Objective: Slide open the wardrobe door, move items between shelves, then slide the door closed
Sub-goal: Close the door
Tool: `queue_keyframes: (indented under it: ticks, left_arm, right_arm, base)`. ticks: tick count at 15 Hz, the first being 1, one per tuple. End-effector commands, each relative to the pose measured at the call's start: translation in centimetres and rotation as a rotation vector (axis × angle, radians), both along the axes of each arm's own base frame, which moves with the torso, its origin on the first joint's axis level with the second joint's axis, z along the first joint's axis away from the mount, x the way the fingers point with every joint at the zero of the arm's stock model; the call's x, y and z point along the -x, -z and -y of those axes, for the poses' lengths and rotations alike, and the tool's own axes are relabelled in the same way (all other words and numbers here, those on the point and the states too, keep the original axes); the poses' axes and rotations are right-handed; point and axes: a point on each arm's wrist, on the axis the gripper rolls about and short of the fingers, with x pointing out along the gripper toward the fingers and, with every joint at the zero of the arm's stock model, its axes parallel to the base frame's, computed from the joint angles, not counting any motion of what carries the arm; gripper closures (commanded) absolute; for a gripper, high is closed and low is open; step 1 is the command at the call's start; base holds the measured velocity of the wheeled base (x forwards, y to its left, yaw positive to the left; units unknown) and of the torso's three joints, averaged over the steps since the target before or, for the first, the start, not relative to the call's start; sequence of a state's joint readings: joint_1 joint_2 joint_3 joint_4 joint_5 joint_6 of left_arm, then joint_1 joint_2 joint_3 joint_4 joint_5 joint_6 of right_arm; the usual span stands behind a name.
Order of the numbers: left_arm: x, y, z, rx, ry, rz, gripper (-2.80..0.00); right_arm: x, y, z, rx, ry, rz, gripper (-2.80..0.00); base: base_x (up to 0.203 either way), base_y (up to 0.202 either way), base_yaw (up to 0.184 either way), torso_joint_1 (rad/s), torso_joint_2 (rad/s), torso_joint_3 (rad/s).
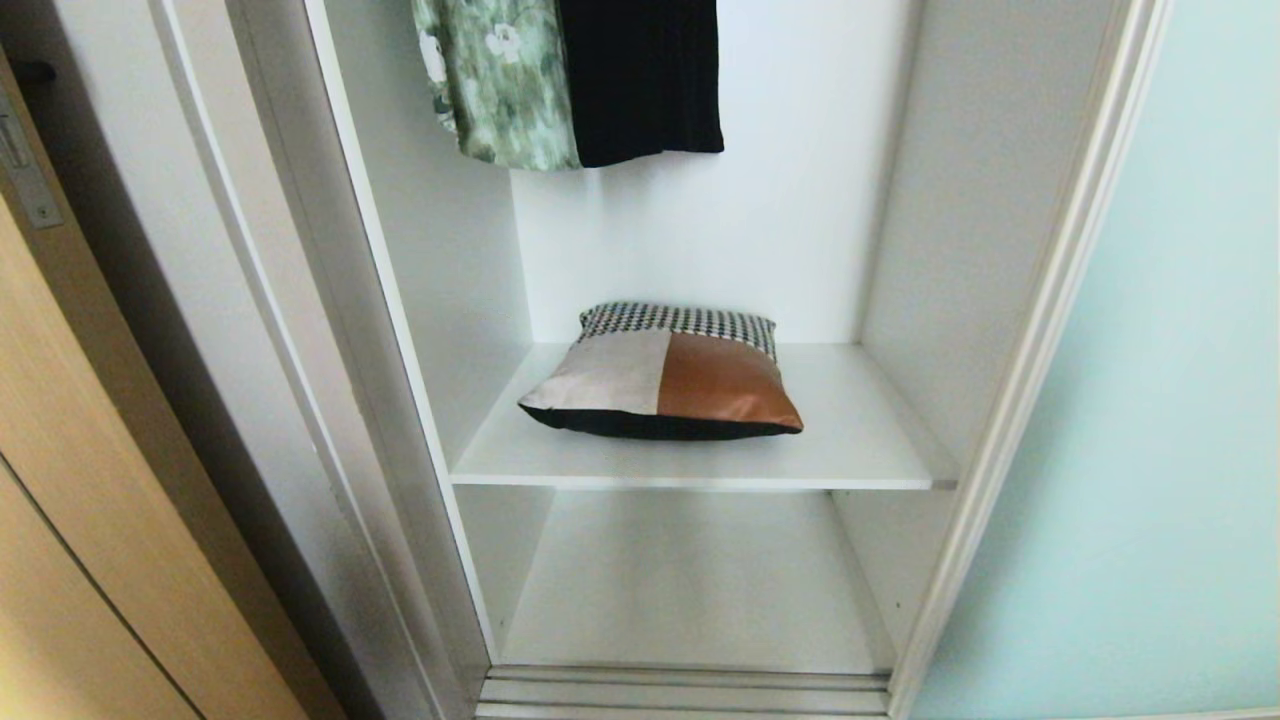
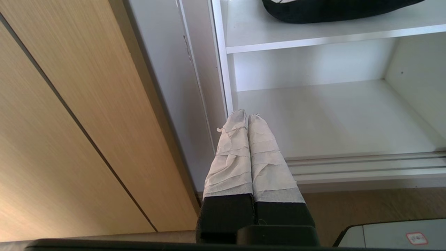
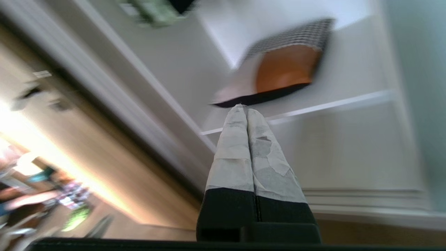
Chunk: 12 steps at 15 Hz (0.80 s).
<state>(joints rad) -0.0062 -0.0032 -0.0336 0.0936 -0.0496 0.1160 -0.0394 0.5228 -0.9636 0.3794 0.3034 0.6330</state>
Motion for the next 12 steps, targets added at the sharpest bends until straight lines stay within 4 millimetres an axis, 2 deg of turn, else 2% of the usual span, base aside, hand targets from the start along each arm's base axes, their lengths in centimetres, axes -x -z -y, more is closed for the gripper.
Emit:
queue_keyframes:
  ticks: [1, 3, 6, 8, 12]
  left_arm:
    - [0.0, 0.0, 0.0, -0.001, 0.001, -0.005, 0.00]
    - [0.0, 0.0, 0.0, -0.001, 0.001, -0.005, 0.00]
    - [0.0, 0.0, 0.0, -0.001, 0.001, -0.005, 0.00]
    - [0.0, 0.0, 0.0, -0.001, 0.001, -0.005, 0.00]
    - [0.0, 0.0, 0.0, -0.001, 0.001, -0.005, 0.00]
  right_arm:
    - [-5.5, -0.9, 0.4, 0.029, 0.069, -0.135, 0.00]
    - [-8.8, -1.2, 1.0, 0.042, 0.053, -0.182, 0.00]
    - [-12.7, -1.7, 2.0, 0.027, -0.001, -0.232, 0.00]
    - [-14.8, -1.6, 2.6, 0.001, -0.064, -0.272, 0.00]
    - [-18.4, -0.6, 5.2, -0.093, -0.177, -0.356, 0.00]
  base:
    - [0.000, 0.000, 0.000, 0.000, 0.00, 0.000]
    - [0.000, 0.000, 0.000, 0.000, 0.00, 0.000]
    - [0.000, 0.000, 0.000, 0.000, 0.00, 0.000]
    - [0.000, 0.000, 0.000, 0.000, 0.00, 0.000]
    - [0.000, 0.000, 0.000, 0.000, 0.00, 0.000]
